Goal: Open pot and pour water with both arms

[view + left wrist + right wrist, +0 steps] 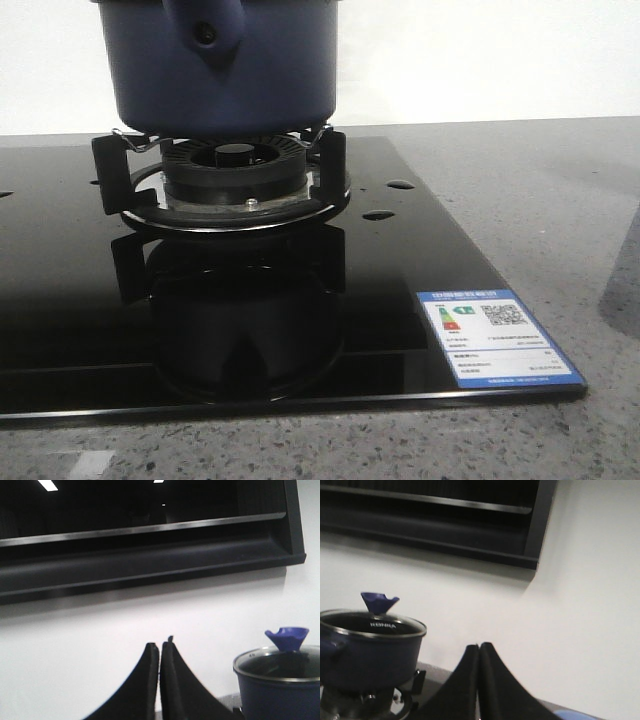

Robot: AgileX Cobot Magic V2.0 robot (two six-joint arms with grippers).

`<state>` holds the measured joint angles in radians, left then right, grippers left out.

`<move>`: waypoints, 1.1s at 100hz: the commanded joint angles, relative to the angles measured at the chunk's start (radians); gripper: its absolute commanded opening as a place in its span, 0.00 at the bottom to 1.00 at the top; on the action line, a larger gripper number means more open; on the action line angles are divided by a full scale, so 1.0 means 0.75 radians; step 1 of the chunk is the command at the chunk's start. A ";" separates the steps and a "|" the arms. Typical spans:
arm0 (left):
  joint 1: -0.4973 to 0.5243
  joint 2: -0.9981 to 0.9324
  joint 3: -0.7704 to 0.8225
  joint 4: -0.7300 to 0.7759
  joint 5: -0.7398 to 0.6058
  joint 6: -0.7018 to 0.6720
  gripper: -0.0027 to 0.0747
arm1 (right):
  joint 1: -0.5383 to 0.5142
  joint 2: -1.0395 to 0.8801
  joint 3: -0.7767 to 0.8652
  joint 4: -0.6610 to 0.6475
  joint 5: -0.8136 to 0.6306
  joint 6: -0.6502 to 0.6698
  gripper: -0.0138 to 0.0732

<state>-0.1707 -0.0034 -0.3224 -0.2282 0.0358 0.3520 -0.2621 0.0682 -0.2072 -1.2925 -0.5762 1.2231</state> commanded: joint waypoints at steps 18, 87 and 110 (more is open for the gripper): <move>0.004 -0.035 0.115 -0.019 -0.091 0.000 0.01 | 0.002 -0.072 0.117 -0.017 0.035 0.000 0.10; 0.004 -0.035 0.150 -0.019 -0.101 0.000 0.01 | 0.002 -0.072 0.131 -0.022 0.051 0.000 0.10; 0.004 -0.035 0.150 -0.019 -0.101 0.000 0.01 | 0.002 -0.072 0.131 -0.022 0.051 0.000 0.10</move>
<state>-0.1707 -0.0051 -0.1835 -0.2315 0.0366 0.3520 -0.2621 0.0027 -0.0807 -1.3399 -0.5430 1.2231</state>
